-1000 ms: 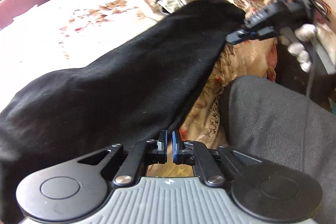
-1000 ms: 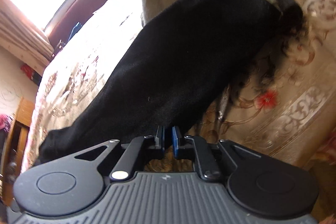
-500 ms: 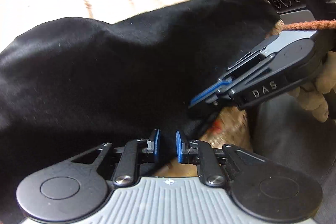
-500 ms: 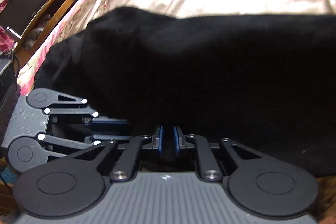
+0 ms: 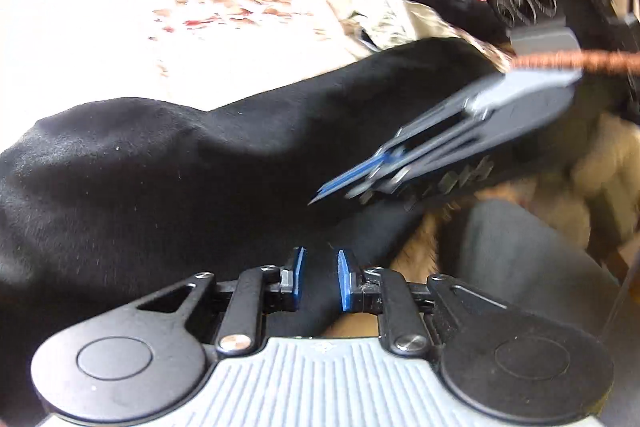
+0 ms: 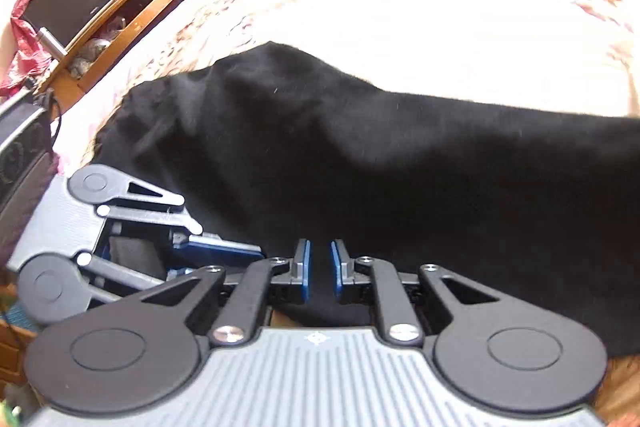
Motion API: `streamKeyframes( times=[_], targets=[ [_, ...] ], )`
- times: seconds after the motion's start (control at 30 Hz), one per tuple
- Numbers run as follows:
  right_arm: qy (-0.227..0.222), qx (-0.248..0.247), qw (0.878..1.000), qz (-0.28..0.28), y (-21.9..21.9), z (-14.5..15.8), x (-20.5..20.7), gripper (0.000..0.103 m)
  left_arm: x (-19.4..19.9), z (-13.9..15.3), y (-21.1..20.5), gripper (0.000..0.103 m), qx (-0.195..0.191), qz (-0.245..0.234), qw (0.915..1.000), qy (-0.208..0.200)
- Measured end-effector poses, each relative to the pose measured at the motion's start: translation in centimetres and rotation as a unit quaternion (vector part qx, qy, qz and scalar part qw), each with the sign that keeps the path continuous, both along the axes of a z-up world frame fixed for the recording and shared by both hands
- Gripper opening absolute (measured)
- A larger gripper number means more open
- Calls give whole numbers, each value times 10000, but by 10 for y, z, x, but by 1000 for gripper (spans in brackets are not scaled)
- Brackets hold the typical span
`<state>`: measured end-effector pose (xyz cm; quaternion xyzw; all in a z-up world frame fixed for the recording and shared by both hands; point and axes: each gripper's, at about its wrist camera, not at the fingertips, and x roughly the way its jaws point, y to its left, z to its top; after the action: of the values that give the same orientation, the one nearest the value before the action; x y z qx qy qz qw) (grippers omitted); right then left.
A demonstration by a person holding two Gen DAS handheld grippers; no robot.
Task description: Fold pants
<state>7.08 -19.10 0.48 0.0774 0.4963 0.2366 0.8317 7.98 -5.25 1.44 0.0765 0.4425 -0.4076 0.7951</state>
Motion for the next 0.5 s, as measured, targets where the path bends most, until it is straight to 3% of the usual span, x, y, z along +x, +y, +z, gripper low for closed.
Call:
streamKeyframes(
  times=[0.1,0.3,0.4,0.5],
  targets=[
    [660,-192,9976,-73,8,-34,2,14,-4,-29,-7,28,550,-3,9974,456],
    [1041,303,9939,-224,-7,-39,-17,9,-16,-25,-8,29,591,-31,9973,433],
    [848,523,9937,-521,-27,-26,-24,11,-10,-18,-11,29,419,106,9978,494],
    [436,695,9887,-1258,-71,-6,-39,14,-14,-5,-2,30,13,193,9993,333]
  ],
)
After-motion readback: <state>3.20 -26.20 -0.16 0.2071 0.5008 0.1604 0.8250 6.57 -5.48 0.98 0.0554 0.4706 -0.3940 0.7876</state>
